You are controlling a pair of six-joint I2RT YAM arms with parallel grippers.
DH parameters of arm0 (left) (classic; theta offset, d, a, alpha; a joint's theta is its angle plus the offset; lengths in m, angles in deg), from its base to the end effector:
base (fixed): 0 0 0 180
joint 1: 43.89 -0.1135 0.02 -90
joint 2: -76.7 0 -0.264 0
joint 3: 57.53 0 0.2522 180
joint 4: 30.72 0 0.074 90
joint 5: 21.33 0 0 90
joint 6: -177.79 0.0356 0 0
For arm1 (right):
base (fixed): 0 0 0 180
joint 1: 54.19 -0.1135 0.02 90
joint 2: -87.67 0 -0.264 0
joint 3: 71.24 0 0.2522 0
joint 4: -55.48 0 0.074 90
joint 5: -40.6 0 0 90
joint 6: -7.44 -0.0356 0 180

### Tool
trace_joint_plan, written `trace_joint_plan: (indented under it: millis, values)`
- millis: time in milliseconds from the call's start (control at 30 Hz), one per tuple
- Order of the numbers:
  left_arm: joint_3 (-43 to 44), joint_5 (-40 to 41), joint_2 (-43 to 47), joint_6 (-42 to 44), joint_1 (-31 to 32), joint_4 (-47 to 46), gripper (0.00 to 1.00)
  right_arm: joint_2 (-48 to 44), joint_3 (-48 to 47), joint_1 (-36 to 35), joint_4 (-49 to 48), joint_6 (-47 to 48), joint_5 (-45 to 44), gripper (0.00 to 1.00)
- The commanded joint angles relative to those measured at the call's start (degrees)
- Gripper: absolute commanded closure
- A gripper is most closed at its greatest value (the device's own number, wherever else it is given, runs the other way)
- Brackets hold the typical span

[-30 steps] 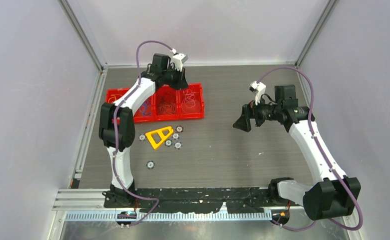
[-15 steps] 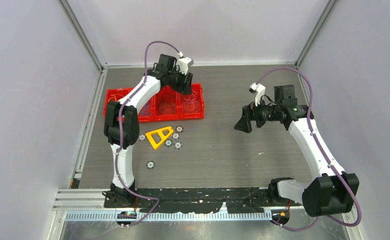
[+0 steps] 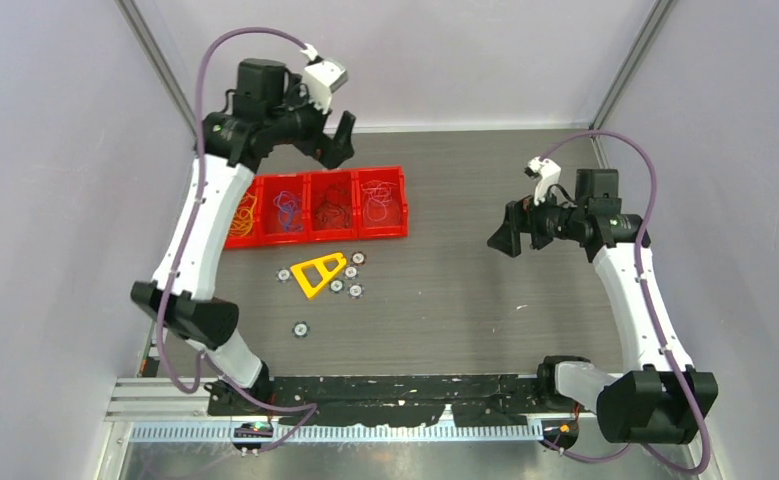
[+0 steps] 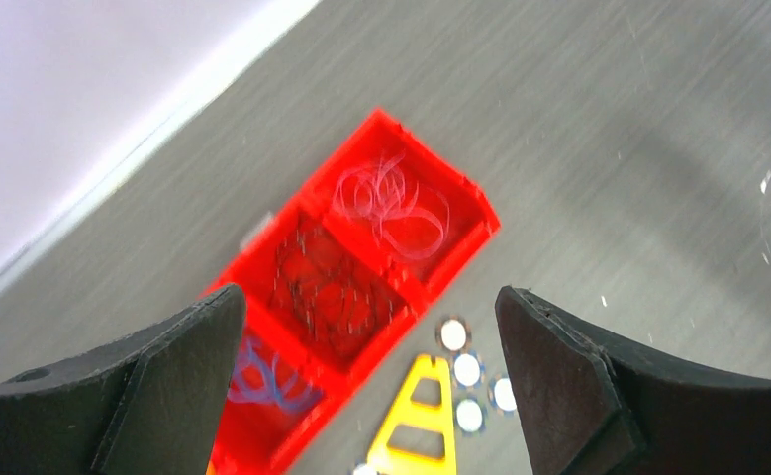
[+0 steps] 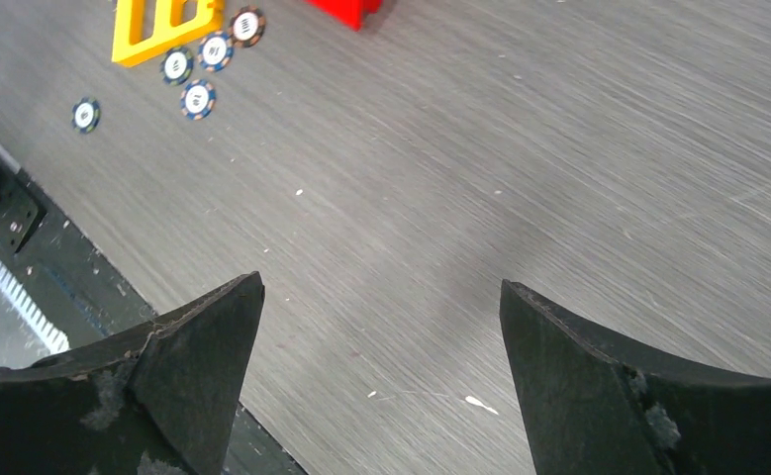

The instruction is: Untangle the cables

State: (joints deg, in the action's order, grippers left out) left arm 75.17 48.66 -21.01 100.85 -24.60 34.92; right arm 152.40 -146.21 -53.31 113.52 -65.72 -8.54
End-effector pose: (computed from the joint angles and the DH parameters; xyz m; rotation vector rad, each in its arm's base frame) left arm 0.3305 -0.1286 0.4650 0.7835 1.9476 -0.4326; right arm 0.2236 0.0199 0.3223 -0.6267 2.1628 0.6879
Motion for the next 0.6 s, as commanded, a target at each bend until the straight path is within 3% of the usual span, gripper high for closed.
trace_joint_plan:
  millis: [0, 233, 400, 567]
  values:
    - [-2.3, 1.3, 5.9, 1.2, -4.7, 17.9, 0.01, -2.1, -3.2, 4.2, 1.9, 0.8, -1.8, 0.05]
    - [-26.5, -4.8, 26.9, 1.2, -22.4, 15.0, 0.00, -2.1, -0.2, 8.4, 2.3, 1.4, -6.5, 0.05]
    - [-41.1, -5.7, 33.9, 5.2, -31.2, 13.7, 0.00, -1.9, 4.7, 9.0, -0.2, 1.4, -9.2, 0.05]
    - [-52.3, -6.5, 38.4, 5.3, -34.3, 6.2, 0.00, -2.3, 8.3, 9.0, -2.6, -0.3, -9.9, 0.05]
